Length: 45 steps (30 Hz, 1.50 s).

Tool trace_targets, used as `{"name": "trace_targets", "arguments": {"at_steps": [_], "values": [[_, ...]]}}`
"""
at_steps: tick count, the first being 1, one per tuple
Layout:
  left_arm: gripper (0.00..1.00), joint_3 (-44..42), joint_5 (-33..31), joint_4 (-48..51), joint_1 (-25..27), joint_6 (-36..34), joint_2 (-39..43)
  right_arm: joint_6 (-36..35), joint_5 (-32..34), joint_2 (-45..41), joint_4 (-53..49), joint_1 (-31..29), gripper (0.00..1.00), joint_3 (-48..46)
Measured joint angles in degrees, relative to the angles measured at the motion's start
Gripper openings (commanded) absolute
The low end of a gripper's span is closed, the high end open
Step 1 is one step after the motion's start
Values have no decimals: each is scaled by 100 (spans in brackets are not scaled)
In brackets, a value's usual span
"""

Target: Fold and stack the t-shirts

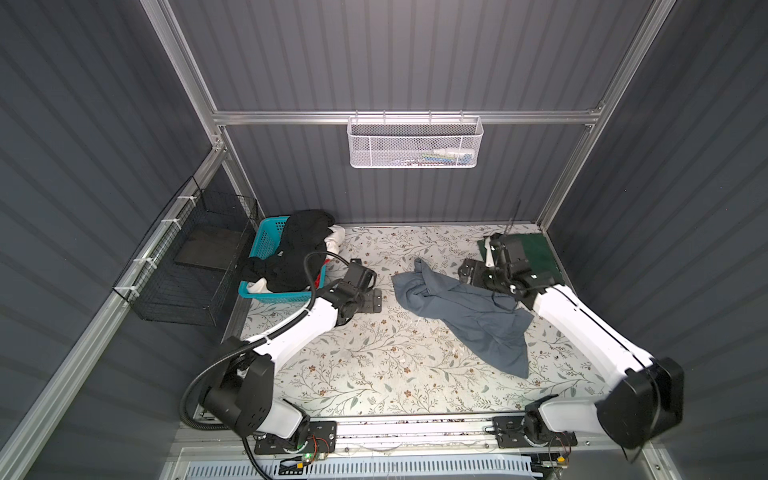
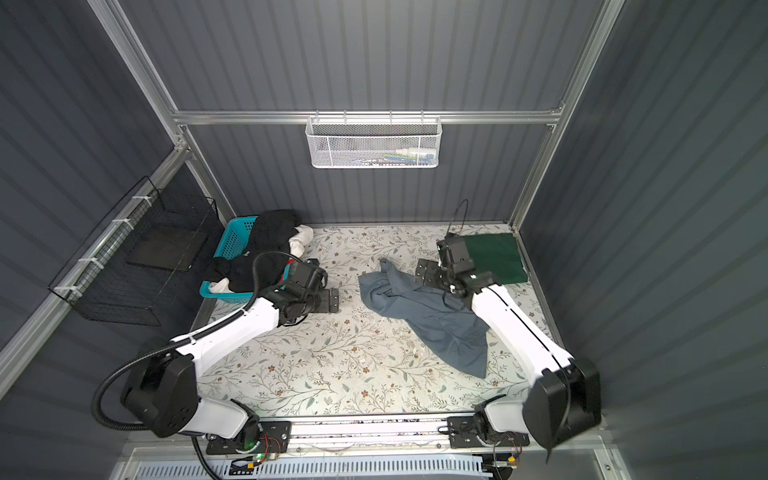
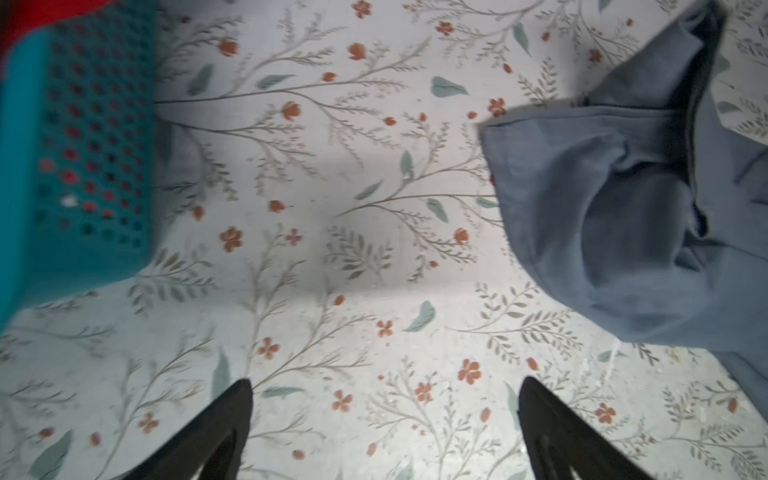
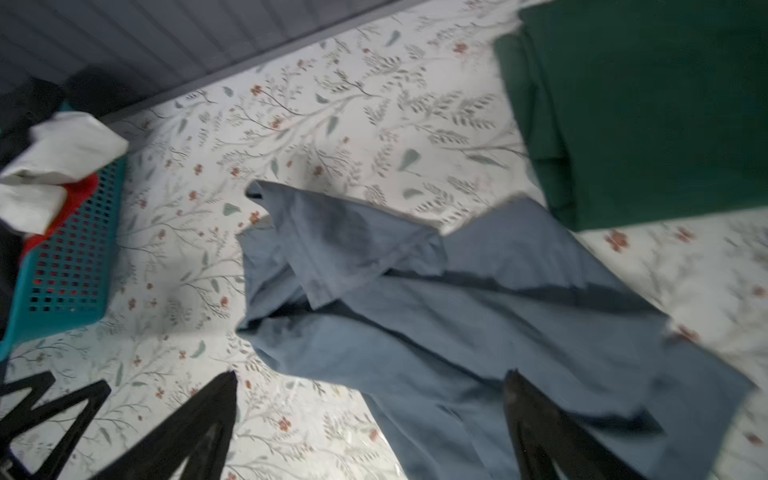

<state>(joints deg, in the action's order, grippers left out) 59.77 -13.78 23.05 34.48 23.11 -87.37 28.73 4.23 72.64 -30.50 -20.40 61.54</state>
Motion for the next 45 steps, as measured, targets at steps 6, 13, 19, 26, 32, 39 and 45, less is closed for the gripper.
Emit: {"name": "trace_targets", "arguments": {"at_steps": [6, 13, 19, 26, 32, 39, 45], "values": [[100, 787, 199, -76, 219, -15, -1196, 426, 313, -1502, -960, 31, 92, -1558], [95, 1340, 177, -166, 216, -11, -1961, 1054, 409, -2861, -1814, 94, 84, -2273], [93, 1974, 162, -251, 179, 11, -2710, 1394, 413, -2688, -1967, 98, 80, -2455], [90, 2337, 162, -260, 52, 9, -3110, 1394, 417, -2107, -1530, 203, 71, -2555], [83, 2483, 192, -299, -114, 9, -3206, 1298, 413, -1786, -1139, 468, 66, -2555], [83, 2761, 367, -385, -162, 11, -3434, 1222, 402, -1488, -905, 577, 59, -2590], [62, 3130, 428, -442, -157, 37, -3812, 1202, 398, -1377, -809, 654, 50, -2651]]}}
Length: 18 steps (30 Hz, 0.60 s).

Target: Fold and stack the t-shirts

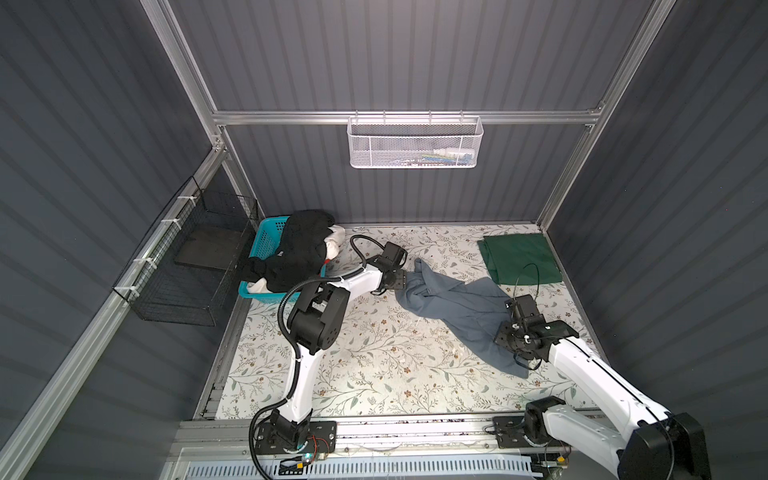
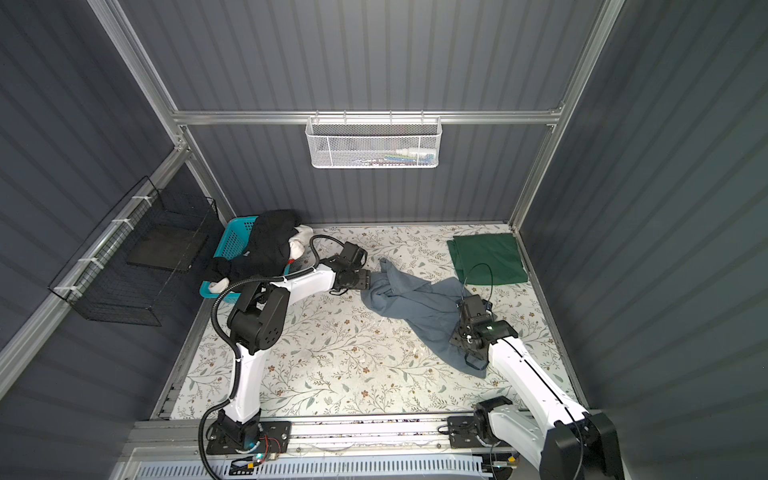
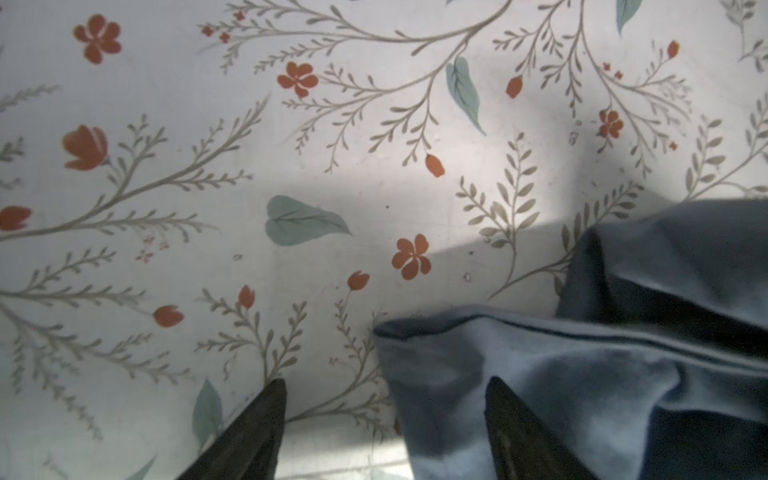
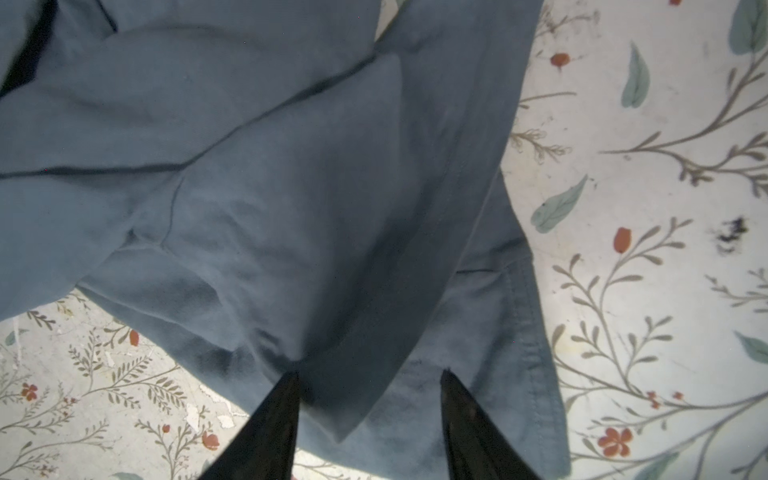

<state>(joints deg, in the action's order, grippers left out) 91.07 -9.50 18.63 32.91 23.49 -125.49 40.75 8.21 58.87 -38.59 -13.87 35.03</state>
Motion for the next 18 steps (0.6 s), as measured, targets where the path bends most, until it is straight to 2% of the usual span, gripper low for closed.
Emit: {"name": "trace_targets", "arguments": {"at_steps": [6, 10, 13, 16, 17, 18], "values": [[48, 74, 70, -72, 0, -50, -70, -46, 17, 55, 186, 120, 47, -57], [44, 184, 83, -68, 0, -74, -142, -94, -50, 201, 267, 157, 56, -63], [32, 264, 125, -66, 0, -90, -184, -90, -164, 243, 352, 157, 61, -85], [12, 358, 208, -66, 0, -94, -227, -24, -321, 203, 522, 157, 66, -221], [0, 391, 229, -74, 0, -85, -245, 17, -378, 181, 588, 157, 66, -299], [0, 413, 256, -68, 0, -90, -258, 61, -422, 175, 640, 157, 66, -372]]}}
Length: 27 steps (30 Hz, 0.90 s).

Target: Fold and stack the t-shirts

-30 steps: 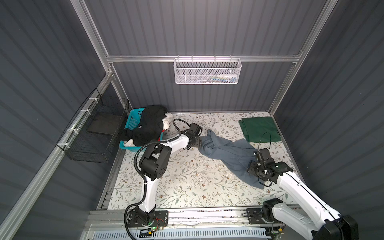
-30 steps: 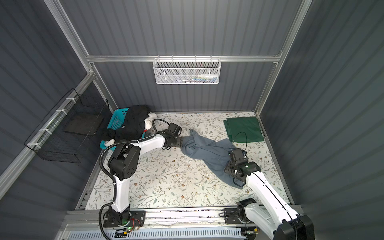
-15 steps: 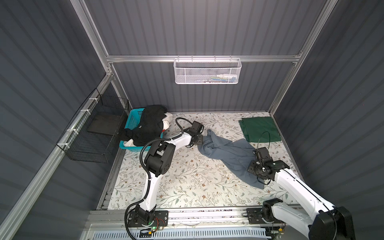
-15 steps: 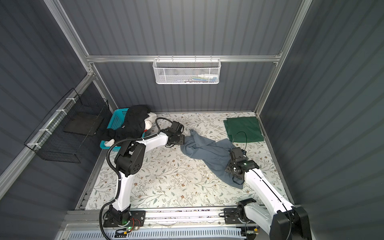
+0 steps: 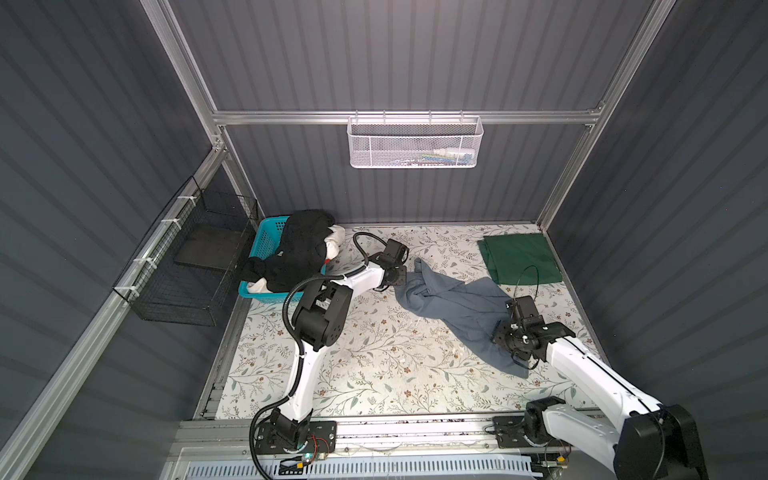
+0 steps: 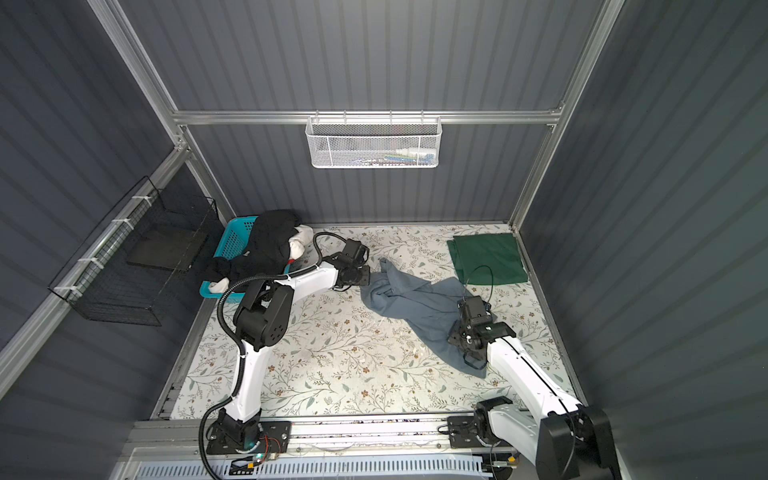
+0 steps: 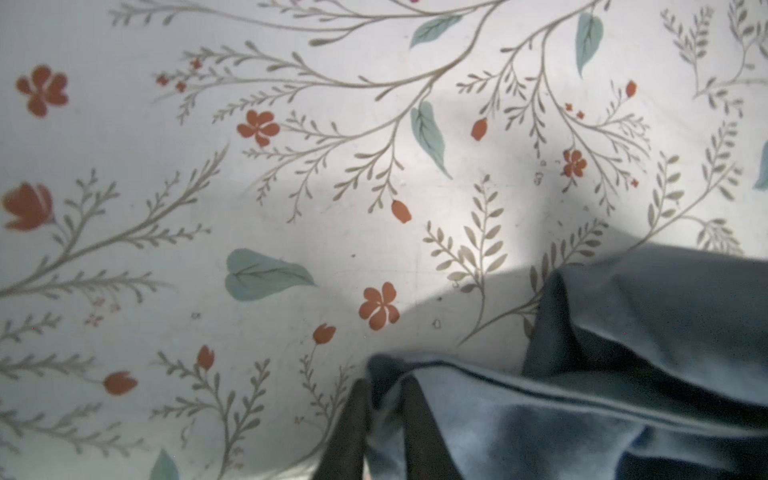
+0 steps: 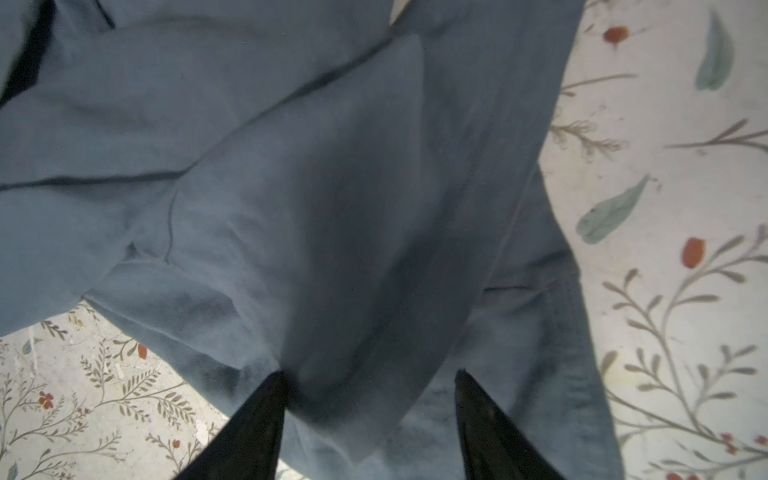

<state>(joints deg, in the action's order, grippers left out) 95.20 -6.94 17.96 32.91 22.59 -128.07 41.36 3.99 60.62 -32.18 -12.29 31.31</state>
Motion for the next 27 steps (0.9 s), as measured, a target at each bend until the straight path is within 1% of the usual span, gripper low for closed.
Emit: {"name": "trace_targets", "arguments": {"at_steps": [2, 4, 7, 8, 9, 13, 17, 19, 20, 21, 27], "values": [[0, 17, 59, 22, 0, -55, 0, 72, -92, 9, 90, 0, 65, -94], [0, 26, 79, 44, 0, -96, 0, 131, -162, 39, 168, 0, 61, -129], [0, 24, 74, 94, -28, -160, 15, 227, -238, 107, 286, 0, 46, -136], [0, 22, 59, 131, -50, -168, 42, 262, -236, 105, 302, 0, 43, -136], [0, 2, 57, 155, -68, -181, 90, 278, -227, 96, 308, 0, 41, -136], [0, -254, 57, 216, -190, -181, 520, 310, -103, -68, 208, -2, 40, -105], [0, -422, 7, 238, -361, -177, 1071, 238, 125, -247, -76, -2, 25, 136], [0, -476, -44, 232, -402, -177, 1294, 208, 219, -313, -118, -7, 12, 192], [0, -505, -68, 234, -431, -175, 1397, 205, 254, -341, -138, -7, 3, 195], [0, -529, -92, 229, -450, -170, 1480, 208, 275, -352, -162, -7, 0, 195], [0, -592, -162, 256, -463, -138, 1644, 162, 356, -341, -249, -9, 0, 229]]}}
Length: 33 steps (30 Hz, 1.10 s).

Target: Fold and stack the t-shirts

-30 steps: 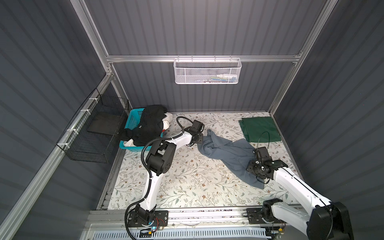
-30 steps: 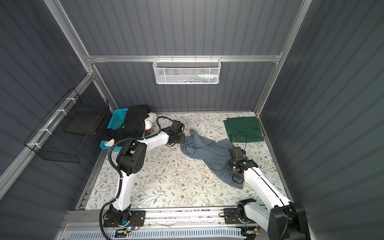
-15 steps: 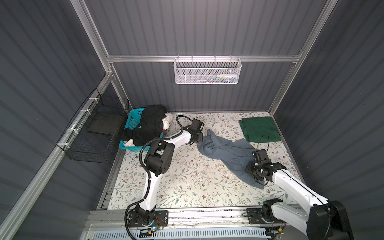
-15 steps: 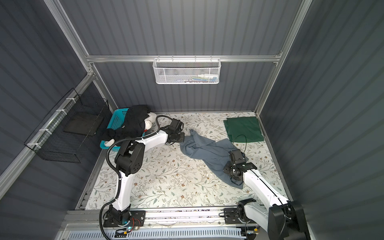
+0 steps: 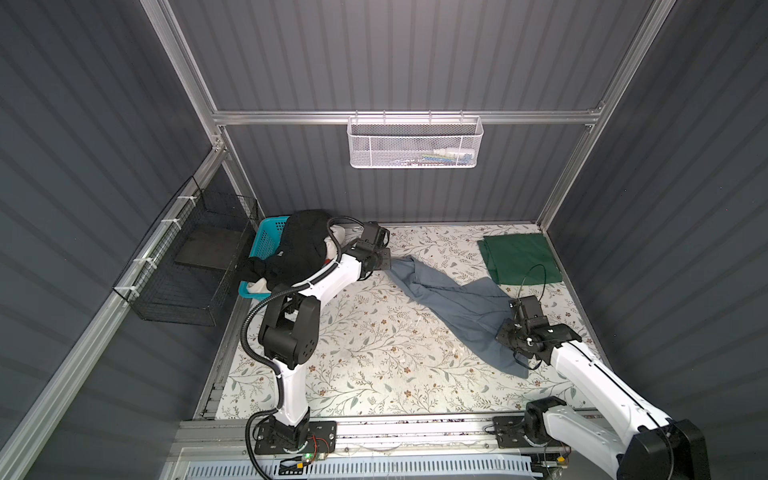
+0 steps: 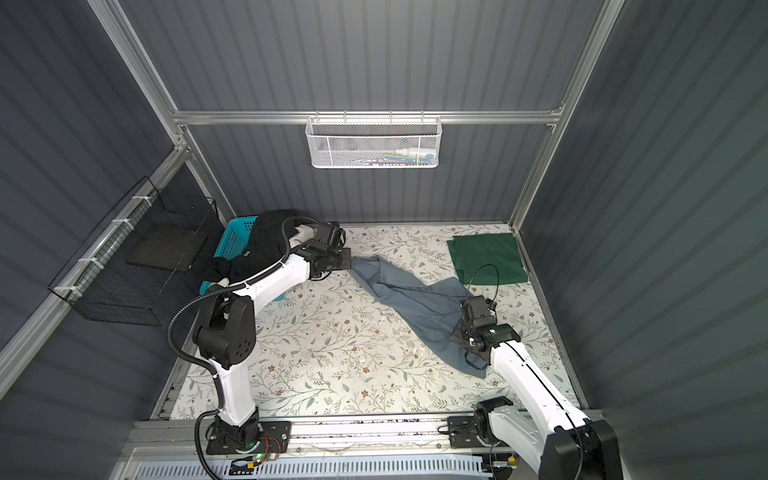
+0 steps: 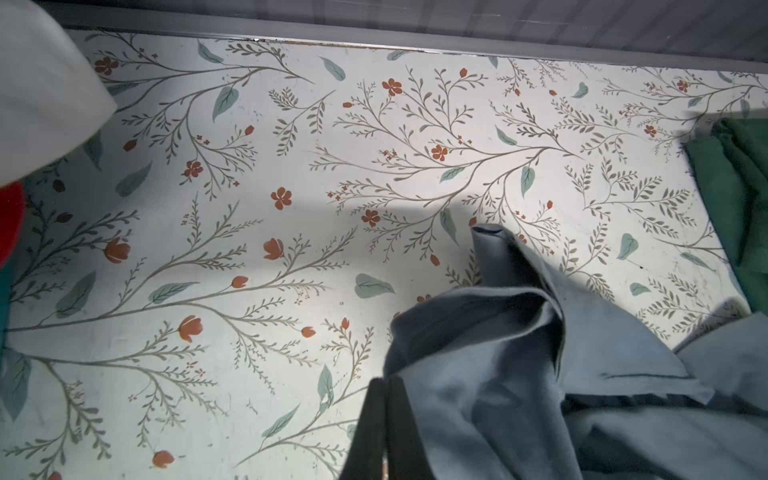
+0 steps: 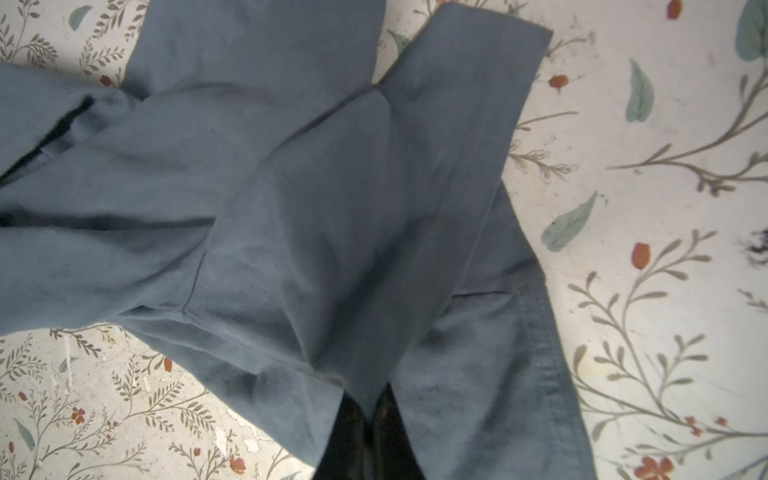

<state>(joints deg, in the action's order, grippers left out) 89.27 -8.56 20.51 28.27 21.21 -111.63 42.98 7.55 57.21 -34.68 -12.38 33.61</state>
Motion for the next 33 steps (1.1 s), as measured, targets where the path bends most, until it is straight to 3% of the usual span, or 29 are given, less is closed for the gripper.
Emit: {"name": "trace_targets", "arguments": {"at_steps": [8, 22, 27, 33], "values": [[0, 22, -22, 125, -219, 13, 44, -326, 184, 297, -190, 0, 0, 778], [0, 1991, -564, 907, -1067, -264, 284, -1663, 538, 2393, 48, -2, 0, 4878], [0, 2015, -723, 1032, -1036, -304, 1021, -1976, 730, 2284, -66, -4, 0, 5598], [0, 1521, -807, 1088, -898, -299, 2227, -2105, 752, 1305, -420, -7, 0, 5619]]}}
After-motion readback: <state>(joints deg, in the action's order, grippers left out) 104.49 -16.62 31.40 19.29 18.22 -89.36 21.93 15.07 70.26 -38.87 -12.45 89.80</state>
